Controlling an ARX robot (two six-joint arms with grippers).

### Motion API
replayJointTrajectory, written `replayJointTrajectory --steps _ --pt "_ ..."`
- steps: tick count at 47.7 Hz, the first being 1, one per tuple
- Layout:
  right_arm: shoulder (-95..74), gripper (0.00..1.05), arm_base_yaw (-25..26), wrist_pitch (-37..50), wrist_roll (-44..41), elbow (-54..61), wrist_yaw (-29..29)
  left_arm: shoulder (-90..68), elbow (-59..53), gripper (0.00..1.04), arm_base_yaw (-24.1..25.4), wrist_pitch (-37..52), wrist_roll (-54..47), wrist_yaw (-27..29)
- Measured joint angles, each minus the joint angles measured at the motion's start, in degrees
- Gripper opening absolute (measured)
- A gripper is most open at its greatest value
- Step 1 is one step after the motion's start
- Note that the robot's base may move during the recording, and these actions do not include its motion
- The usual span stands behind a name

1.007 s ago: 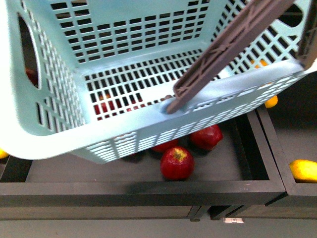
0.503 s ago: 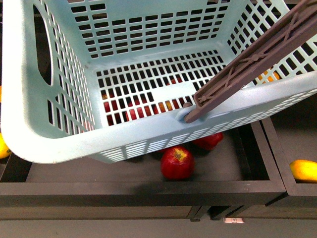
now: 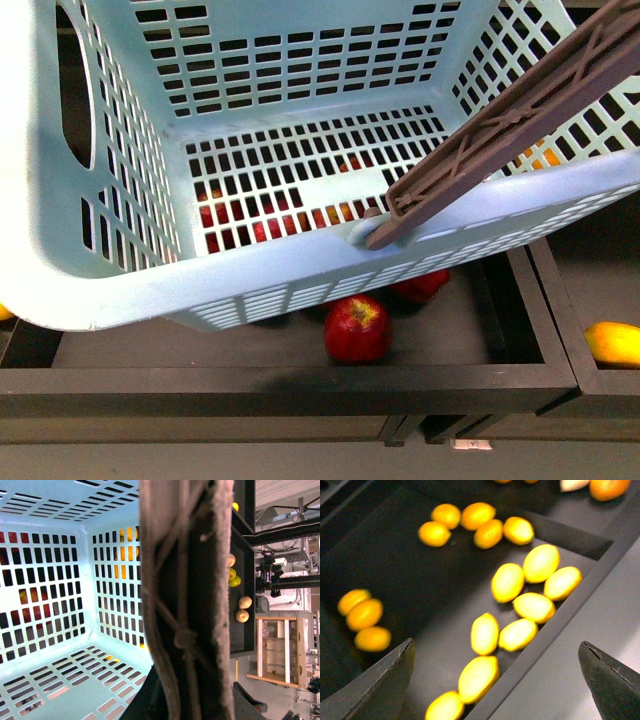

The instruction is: Pick lemon and mango into basket

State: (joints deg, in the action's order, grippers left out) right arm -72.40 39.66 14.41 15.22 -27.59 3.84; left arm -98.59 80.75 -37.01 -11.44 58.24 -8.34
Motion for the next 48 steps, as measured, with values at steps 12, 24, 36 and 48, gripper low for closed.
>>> replayJointTrajectory --steps 12,24,36,48 --pt "-35.80 0.96 2.64 -0.33 4.28 -20.46 -7.91 0.00 0.02 0.05 0.00 0.00 0.00 -0.20" --pt "-51.49 0.96 1.53 -6.69 12.39 -35.17 -9.22 0.00 0.00 0.05 0.00 0.00 0.00 -0.15" --pt "-61.88 0.96 -0.79 -12.55 19.34 -48.83 -7.74 0.00 0.00 0.05 0.00 0.00 0.00 -0.09" --pt "-67.45 0.96 -1.68 -15.28 21.20 -57.33 -7.98 0.00 0.00 0.05 0.00 0.00 0.00 -0.04"
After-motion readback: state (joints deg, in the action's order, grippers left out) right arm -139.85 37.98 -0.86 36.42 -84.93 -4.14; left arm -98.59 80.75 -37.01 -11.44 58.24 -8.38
